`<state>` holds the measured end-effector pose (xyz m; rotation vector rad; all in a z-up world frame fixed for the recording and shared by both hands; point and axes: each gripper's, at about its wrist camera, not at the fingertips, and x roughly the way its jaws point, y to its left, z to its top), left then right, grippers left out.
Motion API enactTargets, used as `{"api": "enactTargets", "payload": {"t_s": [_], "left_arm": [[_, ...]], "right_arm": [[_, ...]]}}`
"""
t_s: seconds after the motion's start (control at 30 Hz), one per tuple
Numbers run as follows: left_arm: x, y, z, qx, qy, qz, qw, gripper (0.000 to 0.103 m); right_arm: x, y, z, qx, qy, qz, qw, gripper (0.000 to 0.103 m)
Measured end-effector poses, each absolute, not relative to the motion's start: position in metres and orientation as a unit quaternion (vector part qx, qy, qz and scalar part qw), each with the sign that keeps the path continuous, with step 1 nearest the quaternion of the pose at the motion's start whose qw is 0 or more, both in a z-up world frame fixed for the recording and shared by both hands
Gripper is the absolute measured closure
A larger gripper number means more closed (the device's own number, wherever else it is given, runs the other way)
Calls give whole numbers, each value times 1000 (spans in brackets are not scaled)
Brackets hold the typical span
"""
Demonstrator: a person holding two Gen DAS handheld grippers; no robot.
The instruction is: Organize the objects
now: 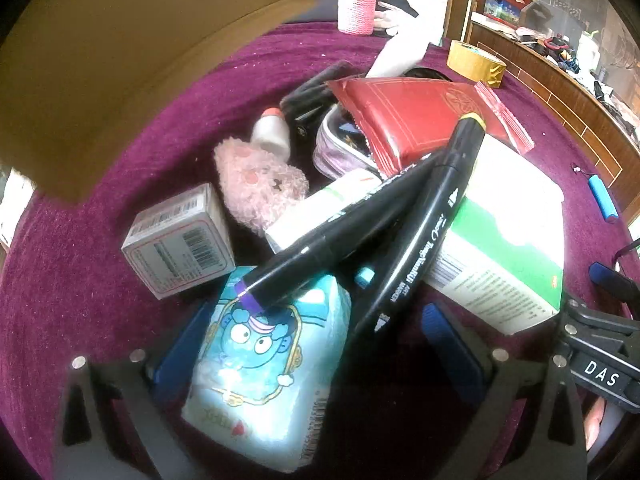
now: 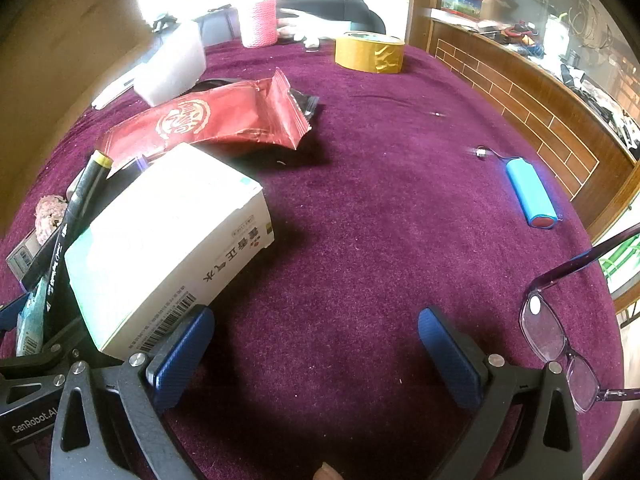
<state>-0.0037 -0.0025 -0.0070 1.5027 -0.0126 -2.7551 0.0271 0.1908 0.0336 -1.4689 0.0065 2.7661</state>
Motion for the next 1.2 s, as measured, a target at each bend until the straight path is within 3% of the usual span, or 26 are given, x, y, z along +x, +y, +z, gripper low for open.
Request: {"api": "enactTargets", "payload": {"t_s": [0.9, 1.2], "left_arm": [[-4, -3, -7, 479, -4, -878, 1, 0], [0, -8, -5, 485, -4, -874, -1, 0]], "right_arm": [[25, 201, 35, -478, 6, 878, -21, 0], [59, 230, 76, -437, 39, 898, -16, 0]]}}
